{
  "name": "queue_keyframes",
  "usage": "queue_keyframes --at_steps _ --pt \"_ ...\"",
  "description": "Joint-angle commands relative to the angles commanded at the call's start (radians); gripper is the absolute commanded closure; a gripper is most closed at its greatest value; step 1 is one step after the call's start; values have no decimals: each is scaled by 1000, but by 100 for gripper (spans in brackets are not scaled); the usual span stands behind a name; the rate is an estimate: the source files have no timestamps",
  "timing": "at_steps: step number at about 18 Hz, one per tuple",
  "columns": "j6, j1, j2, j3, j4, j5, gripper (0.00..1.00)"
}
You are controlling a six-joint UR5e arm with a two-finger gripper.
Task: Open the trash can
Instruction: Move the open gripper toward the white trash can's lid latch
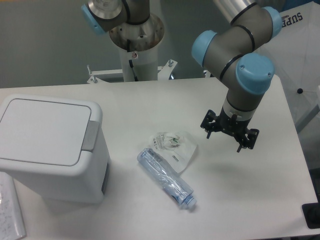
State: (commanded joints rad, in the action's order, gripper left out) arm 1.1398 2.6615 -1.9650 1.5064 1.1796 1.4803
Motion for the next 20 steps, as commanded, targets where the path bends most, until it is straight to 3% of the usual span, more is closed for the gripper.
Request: queue_keyframes --at_steps 4,11,20 --pt "-20 -9 11 0 0 -9 0" --pt "-250 -83 26 -35 -3 -107 0" --pt "-596 -199 66 -45 -164 -268 0"
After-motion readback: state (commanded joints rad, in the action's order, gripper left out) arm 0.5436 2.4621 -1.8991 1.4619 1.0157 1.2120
